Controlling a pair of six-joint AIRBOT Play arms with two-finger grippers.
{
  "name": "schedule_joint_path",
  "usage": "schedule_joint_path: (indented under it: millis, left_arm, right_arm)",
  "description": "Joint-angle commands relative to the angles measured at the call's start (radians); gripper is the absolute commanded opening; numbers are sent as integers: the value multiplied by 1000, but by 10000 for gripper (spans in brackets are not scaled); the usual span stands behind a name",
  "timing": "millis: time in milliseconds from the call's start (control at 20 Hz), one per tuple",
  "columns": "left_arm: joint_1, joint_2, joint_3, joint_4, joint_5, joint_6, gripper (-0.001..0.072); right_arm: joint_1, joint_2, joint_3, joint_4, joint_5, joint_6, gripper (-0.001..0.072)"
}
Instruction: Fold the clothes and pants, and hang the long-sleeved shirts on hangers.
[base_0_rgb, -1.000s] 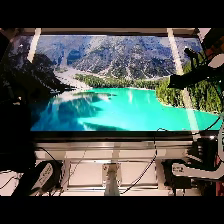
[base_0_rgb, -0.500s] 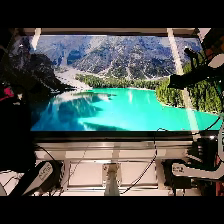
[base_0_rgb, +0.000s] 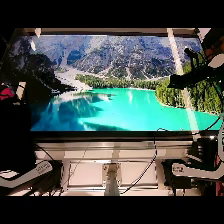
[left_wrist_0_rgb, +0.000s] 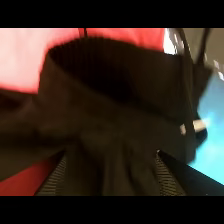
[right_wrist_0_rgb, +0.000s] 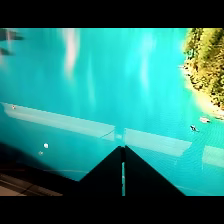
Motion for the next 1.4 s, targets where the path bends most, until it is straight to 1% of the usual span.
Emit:
schedule_joint_path:
  millis: [0, 100, 400, 550, 600, 750, 800, 950, 1000, 1050, 1100, 1150, 1200, 1350]
  left_arm:
    - [14, -37, 1, 1, 152, 3, 598]
    - [31, -51, 1, 1, 177, 3, 598]
    - [118, -97, 1, -14, 185, 4, 597]
    - [142, -110, 1, -42, 238, 5, 597]
    - [146, -117, 1, -74, 248, 16, 597]
    - [146, -158, 0, -193, 235, 96, 597]
    - [146, -169, 1, -215, 232, 97, 597]
    - [146, -184, 1, -216, 234, 98, 596]
    - [147, -184, 1, -216, 239, 98, 575]
    - [147, -184, 1, -217, 242, 98, 489]
    - [147, -183, 1, -217, 244, 98, 307]
    - [146, -183, 1, -217, 244, 98, 107]
    - [144, -182, 1, -218, 241, 98, 6]
    - [127, -165, 1, -219, 222, 98, 5]
  right_arm:
    - [0, 0, 0, 0, 0, 0, 15]
    - [0, 0, 0, 1, 0, 0, 14]
    - [0, 0, 0, 1, -29, 0, 15]
    - [0, 0, 0, 1, -29, 0, 15]
    - [0, 0, 0, 1, -29, 0, 15]
    - [0, 0, 0, 1, -29, 0, 15]
    - [0, 0, 0, 1, -29, 0, 15]
    - [0, 0, 0, 1, -29, 0, 15]
    - [0, 0, 0, 2, -29, 0, 15]
    - [0, 0, 0, 4, -29, 0, 14]
    - [0, 0, 0, 9, -29, 0, 15]
    - [0, 0, 0, 19, -29, 0, 15]
    - [0, 0, 0, 33, -31, 0, 14]
    - [0, 0, 0, 62, -33, 0, 15]
